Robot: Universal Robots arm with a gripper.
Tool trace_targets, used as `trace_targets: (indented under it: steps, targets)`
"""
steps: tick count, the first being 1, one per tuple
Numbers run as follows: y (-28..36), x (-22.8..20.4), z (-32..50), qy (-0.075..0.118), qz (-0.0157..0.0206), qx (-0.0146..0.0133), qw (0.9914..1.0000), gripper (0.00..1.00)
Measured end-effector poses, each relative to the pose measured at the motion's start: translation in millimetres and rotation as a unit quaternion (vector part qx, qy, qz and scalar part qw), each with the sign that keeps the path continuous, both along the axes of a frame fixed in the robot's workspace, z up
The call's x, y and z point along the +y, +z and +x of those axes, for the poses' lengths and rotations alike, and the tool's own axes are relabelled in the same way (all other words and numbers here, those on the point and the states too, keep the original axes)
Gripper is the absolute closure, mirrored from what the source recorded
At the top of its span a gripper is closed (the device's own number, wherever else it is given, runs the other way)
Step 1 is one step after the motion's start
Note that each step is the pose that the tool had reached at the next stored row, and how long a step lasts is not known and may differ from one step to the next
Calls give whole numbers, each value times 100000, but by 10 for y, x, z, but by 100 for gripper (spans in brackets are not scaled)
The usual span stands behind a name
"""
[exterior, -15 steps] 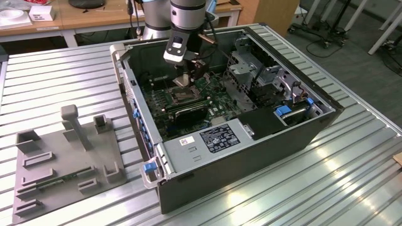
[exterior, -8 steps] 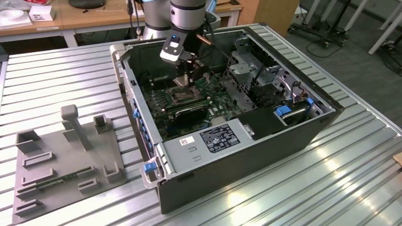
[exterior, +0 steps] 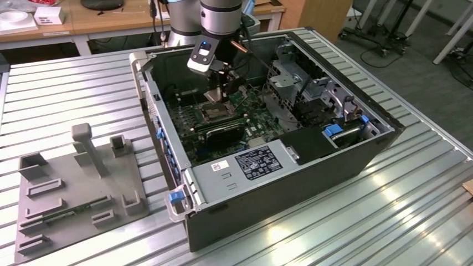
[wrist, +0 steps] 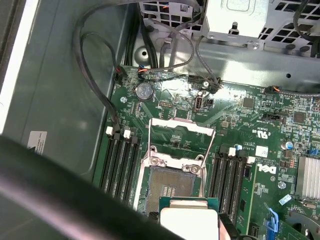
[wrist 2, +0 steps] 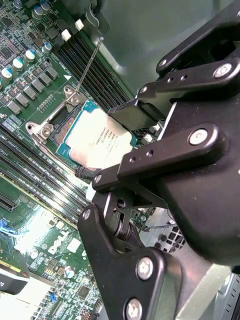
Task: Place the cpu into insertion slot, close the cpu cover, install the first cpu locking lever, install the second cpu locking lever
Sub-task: 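Place the cpu into insertion slot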
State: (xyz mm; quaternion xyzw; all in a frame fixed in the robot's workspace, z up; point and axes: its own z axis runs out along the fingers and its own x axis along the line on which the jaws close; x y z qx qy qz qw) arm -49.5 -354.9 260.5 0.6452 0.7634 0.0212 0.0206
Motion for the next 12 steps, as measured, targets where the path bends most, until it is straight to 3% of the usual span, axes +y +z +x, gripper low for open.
trace_targets:
  steps: [6,12]
  targets:
    - [-1,0,0,-306,8,-2,100000,46]
    - [-9,0,0,-4237,128,-1,99910,46]
